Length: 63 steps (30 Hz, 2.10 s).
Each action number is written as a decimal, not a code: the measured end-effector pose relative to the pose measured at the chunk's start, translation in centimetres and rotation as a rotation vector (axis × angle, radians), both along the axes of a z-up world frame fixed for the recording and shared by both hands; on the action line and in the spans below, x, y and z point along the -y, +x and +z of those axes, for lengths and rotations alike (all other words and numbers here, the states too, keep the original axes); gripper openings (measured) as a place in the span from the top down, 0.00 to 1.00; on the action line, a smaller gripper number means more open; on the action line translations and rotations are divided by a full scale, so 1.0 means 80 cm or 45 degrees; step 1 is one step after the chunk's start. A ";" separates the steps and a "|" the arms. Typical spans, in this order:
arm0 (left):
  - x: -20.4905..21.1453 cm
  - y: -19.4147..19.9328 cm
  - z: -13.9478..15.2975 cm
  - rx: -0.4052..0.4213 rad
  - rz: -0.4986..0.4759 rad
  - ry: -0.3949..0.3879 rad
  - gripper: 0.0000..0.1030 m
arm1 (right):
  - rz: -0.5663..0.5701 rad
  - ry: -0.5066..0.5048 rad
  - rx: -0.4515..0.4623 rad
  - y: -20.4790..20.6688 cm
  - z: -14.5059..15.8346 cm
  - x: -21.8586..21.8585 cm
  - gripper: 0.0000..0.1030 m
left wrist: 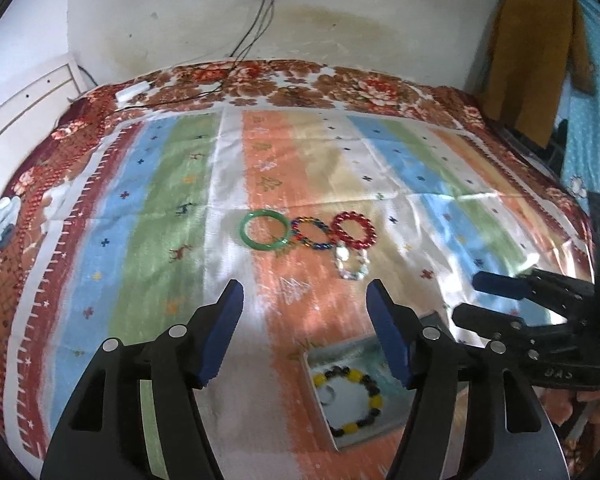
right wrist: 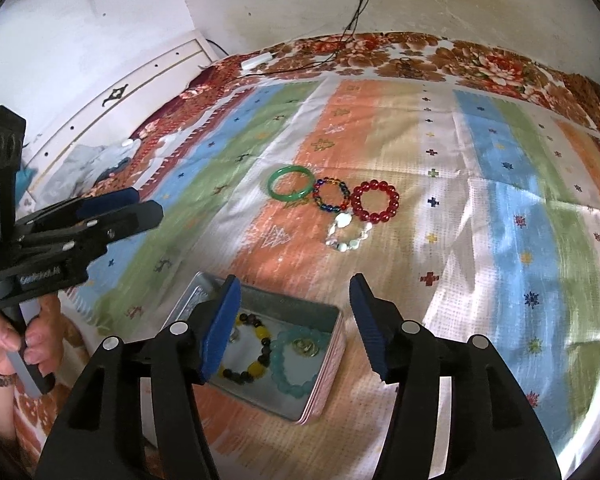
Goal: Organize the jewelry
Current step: 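Open both tools to drop the ring and pendant into the tin box, then move both tools toward the green bangle and remaining bead bracelets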
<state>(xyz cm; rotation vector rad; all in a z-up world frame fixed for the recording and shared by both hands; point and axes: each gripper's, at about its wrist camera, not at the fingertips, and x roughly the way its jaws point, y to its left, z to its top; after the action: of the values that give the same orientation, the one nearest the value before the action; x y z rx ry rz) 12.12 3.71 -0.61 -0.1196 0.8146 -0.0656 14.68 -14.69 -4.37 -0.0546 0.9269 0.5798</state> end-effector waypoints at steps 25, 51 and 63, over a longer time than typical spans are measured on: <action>-0.014 0.080 -0.017 -0.101 0.029 0.050 0.35 | -0.043 -0.075 -0.081 0.085 -0.020 -0.009 0.44; -0.019 0.151 -0.051 -0.212 0.067 0.106 0.32 | -0.067 -0.103 -0.198 0.135 -0.051 -0.017 0.44; -0.039 0.190 -0.091 -0.342 0.116 0.066 0.31 | -0.067 -0.137 -0.274 0.155 -0.077 -0.026 0.44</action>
<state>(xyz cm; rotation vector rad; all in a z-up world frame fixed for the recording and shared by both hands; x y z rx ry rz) 27.31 6.86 -7.90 -0.1182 1.0773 0.0589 27.07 -12.65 -10.53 -0.0651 1.1650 0.4931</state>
